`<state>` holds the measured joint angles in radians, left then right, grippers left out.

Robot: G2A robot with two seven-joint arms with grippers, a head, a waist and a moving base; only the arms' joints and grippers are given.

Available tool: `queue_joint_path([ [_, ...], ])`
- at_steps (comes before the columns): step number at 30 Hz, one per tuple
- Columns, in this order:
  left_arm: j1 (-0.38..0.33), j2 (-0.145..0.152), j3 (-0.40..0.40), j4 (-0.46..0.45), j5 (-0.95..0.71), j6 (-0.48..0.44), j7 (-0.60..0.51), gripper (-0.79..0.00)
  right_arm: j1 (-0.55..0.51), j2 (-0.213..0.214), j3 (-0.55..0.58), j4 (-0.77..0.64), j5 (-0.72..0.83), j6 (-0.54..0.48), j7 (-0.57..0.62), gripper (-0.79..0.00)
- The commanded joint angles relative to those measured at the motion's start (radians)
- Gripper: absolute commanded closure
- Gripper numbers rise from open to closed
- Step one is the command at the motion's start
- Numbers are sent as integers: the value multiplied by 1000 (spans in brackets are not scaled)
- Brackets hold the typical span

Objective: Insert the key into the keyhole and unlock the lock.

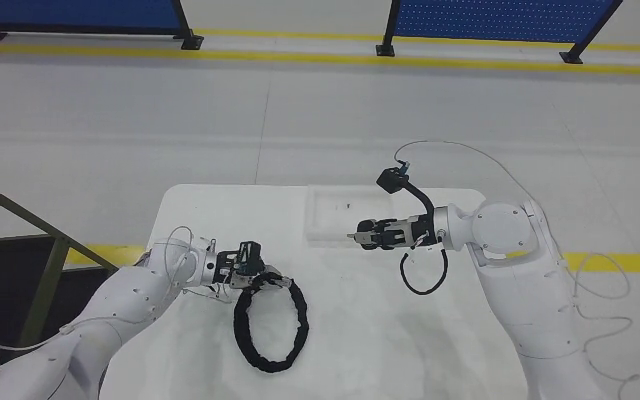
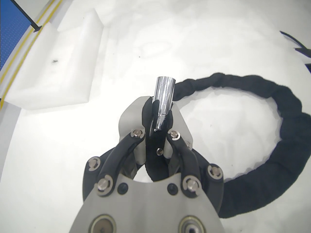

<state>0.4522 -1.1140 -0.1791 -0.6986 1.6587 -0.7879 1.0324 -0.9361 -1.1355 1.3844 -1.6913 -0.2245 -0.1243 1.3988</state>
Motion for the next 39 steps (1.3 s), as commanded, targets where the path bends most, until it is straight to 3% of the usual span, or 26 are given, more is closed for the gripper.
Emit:
queue_joint_path([
  [1, 4, 19, 3, -40, -55, 4, 4, 0, -10, 0, -7, -4, -1, -2, -16, 0],
  [8, 11, 95, 9, -210, -190, 25, 25, 0, 2, 6, -69, -65, 32, 18, 49, 0],
  [15, 1, 169, 9, -378, -259, 67, 68, 0, 49, 8, -137, -125, 66, 113, 124, 0],
  [22, -3, 224, 9, -498, -255, 130, 130, 0, 103, 17, -168, -126, 142, 167, 137, 0],
  [25, 3, 235, 9, -518, -270, 158, 159, 0, 107, 18, -164, -121, 149, 169, 137, 0],
  [39, 3, 235, 9, -518, -270, 158, 159, 0, 107, 18, -164, -121, 149, 169, 137, 0],
])
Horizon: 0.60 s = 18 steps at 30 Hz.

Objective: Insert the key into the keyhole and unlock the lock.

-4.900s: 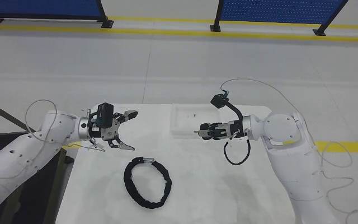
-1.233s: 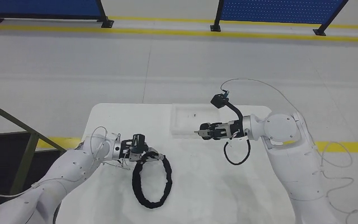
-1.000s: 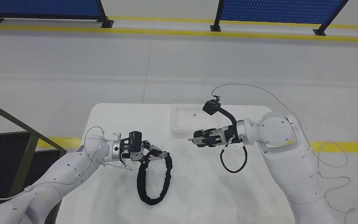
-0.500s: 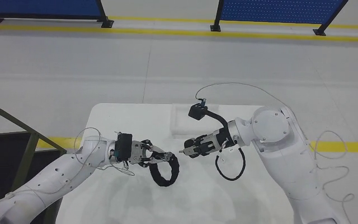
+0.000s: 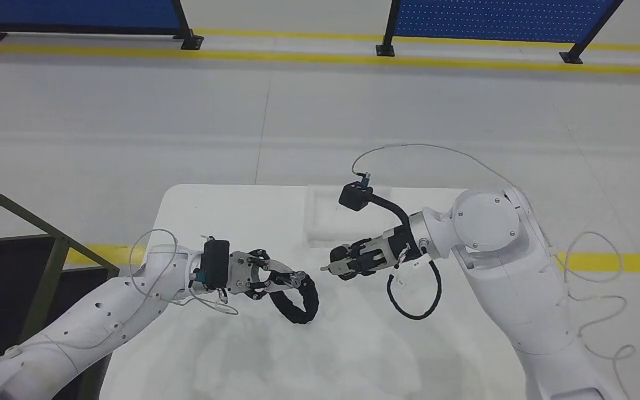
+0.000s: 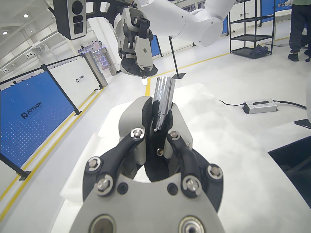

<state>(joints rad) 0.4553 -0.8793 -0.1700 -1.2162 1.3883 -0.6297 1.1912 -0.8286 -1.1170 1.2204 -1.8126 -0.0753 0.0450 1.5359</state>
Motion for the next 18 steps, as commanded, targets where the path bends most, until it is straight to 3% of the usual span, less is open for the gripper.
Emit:
queue_joint_path([
  [1, 0, 0, 0, 0, 0, 0, 0, 0, 0, 0, 0, 0, 0, 0, 0, 0],
  [9, 47, -8, -23, -14, -101, -36, -37, 0, 31, 18, -46, -85, 16, 81, 0, 0],
  [12, 41, -11, -45, 12, -82, -34, -38, 0, 82, 41, -82, -134, 50, 141, 0, 0],
  [18, 45, -14, -72, -40, -85, -26, -26, 0, 226, 96, -179, -184, 114, 239, 0, 0],
])
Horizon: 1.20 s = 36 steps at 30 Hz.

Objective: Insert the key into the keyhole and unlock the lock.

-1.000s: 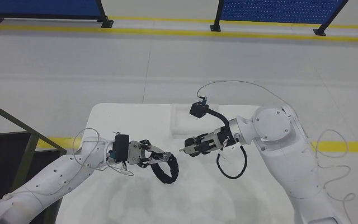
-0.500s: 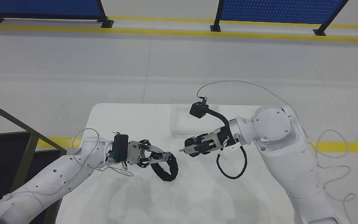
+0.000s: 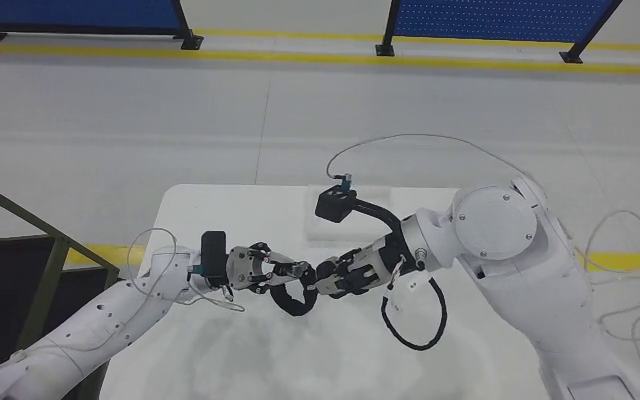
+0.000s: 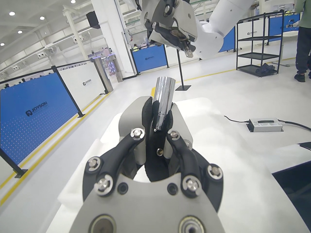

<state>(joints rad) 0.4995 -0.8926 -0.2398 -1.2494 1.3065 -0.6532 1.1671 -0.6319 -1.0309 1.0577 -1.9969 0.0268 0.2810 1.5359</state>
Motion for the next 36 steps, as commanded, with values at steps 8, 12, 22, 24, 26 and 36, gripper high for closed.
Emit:
queue_joint_path([
  [8, 3, -25, 18, -13, -38, -13, -13, 0, 194, 90, -151, 33, 81, 3, 0, 0],
  [12, -3, -37, 34, 15, -37, -1, -1, 0, 257, 127, -211, 37, 107, 5, -2, 0],
  [22, -29, -68, 70, 16, -31, -7, -7, 0, 406, 190, -372, -14, 94, 55, -52, 0],
  [24, -30, -73, 70, 18, -28, -9, -9, 0, 433, 199, -398, -17, 101, 66, -63, 0],
  [26, -30, -77, 70, 19, -28, -13, -13, 0, 457, 208, -419, -22, 105, 78, -74, 0],
  [36, -24, -92, 70, 9, -32, -32, -32, 0, 543, 240, -493, -59, 134, 111, -108, 0],
])
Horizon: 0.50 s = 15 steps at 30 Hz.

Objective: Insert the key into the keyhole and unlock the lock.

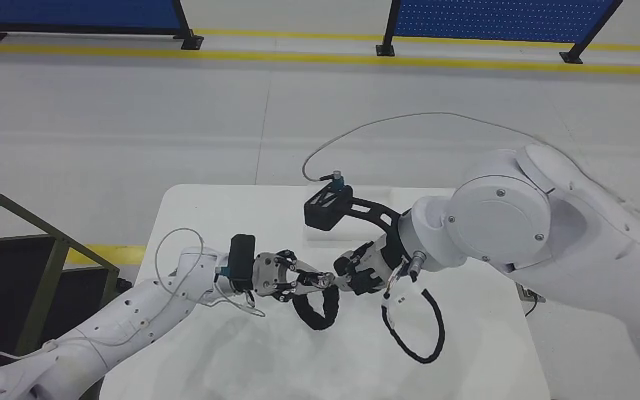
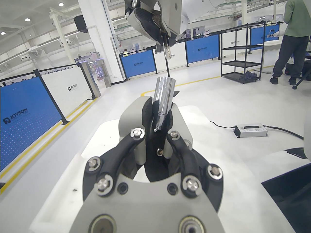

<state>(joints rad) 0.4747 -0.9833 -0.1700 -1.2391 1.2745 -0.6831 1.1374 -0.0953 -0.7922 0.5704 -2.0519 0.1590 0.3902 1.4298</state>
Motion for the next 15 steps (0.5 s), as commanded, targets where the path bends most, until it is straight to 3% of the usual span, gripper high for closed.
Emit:
queue_joint_path([
  [1, 1, -2, 0, -2, -2, -4, -4, 0, 12, 3, -14, -8, 0, 3, -3, 0],
  [15, 3, -16, 0, -6, -22, -25, -25, 0, 62, 1, -87, -29, -26, 23, -23, 0],
])
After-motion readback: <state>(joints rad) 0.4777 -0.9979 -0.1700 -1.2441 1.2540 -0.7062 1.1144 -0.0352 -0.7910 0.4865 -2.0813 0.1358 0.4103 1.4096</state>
